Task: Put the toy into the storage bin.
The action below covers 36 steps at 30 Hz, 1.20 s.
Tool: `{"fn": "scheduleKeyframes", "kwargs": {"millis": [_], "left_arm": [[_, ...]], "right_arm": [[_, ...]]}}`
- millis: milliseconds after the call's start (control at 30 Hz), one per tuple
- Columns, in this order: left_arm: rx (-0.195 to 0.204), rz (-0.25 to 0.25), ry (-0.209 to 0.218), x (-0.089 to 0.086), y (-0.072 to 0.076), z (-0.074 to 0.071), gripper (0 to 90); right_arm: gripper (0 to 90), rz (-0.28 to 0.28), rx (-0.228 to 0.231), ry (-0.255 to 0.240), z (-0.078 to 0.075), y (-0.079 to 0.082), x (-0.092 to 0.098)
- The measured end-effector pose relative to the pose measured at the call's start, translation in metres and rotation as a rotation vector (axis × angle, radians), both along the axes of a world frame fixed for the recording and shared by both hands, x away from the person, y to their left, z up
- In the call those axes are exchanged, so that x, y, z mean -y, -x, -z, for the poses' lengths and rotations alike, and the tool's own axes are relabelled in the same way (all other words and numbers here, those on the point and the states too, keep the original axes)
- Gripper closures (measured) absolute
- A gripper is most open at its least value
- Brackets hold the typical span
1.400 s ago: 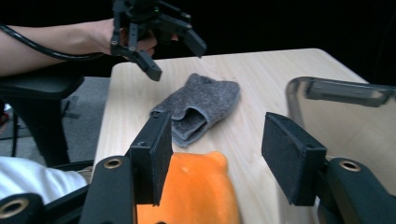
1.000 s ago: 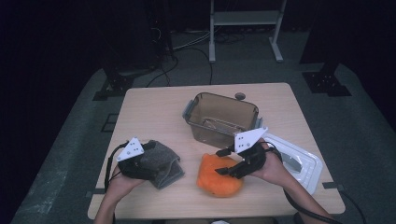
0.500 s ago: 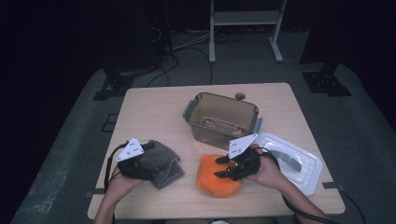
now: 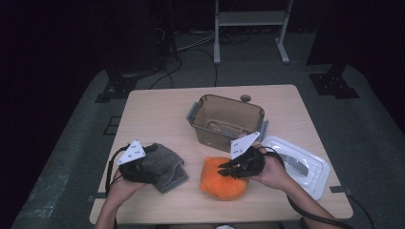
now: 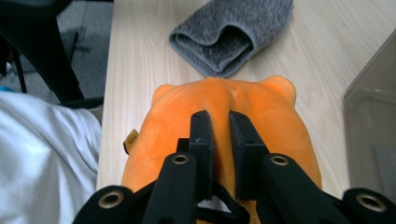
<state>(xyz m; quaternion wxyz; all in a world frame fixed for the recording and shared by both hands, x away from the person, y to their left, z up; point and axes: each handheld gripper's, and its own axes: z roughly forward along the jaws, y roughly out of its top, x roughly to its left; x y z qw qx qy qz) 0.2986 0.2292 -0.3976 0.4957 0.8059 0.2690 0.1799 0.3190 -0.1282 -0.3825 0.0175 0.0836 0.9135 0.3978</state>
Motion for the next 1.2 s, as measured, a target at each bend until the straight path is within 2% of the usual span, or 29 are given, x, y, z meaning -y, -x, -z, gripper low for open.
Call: {"fn": "scheduleKeyframes", "kwargs": {"millis": [267,533,733,833,1200], "left_arm": [[-0.002,-0.003,-0.005,0.0,0.0,0.001,9.1],[-0.005,-0.004,-0.002,0.0,0.0,0.002,9.1],[-0.009,-0.002,-0.006,0.001,-0.001,0.002,9.1],[-0.008,-0.001,-0.006,0.001,-0.001,0.002,9.1],[-0.01,0.001,-0.006,0.001,0.0,0.002,9.1]], "right_arm": [[80.4,0.023,-0.014,-0.077,-0.019,-0.002,0.011],[80.5,0.045,-0.006,-0.12,-0.047,-0.004,0.021],[80.4,0.063,0.023,-0.136,-0.07,-0.006,0.026],[80.4,0.07,0.018,-0.148,-0.078,-0.007,0.028],[80.3,0.064,0.015,-0.166,-0.082,-0.01,0.025]]}}
